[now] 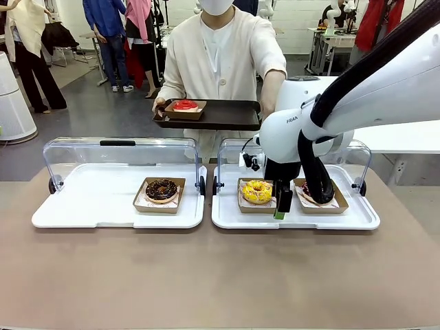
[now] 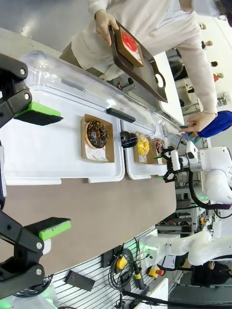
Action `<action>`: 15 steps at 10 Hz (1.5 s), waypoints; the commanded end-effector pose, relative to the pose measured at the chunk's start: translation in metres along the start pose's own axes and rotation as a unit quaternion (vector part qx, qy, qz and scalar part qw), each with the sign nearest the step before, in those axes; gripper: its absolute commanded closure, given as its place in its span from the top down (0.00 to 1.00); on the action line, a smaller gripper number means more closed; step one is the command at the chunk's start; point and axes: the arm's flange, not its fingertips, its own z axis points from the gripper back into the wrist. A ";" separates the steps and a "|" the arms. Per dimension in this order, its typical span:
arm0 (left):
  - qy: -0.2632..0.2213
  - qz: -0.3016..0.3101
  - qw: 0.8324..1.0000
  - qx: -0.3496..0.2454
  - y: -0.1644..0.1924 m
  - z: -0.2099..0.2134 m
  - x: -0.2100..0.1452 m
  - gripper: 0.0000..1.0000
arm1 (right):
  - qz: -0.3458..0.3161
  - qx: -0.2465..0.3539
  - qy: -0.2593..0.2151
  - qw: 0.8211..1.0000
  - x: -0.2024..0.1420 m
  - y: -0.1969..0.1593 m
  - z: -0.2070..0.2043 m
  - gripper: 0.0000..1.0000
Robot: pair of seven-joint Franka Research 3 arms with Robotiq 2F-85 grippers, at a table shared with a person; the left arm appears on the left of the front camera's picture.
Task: Provide the desired donut to the person.
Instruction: Pick up and lift the Paper togo box containing the Donut pointed at by the person.
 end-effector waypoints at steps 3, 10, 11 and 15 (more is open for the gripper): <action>0.000 -0.002 1.000 0.002 -0.002 0.001 0.001 1.00 | -0.010 0.002 -0.011 1.000 -0.008 -0.009 -0.018 1.00; 0.000 -0.002 1.000 0.002 -0.002 0.001 0.001 1.00 | -0.025 0.000 -0.005 1.000 -0.007 -0.012 -0.023 1.00; 0.000 -0.002 1.000 0.002 -0.002 0.001 0.001 1.00 | -0.026 -0.005 -0.005 1.000 -0.006 -0.012 -0.024 1.00; 0.000 -0.002 1.000 0.002 -0.002 0.001 0.001 1.00 | -0.008 -0.031 -0.029 0.999 -0.004 -0.012 -0.029 1.00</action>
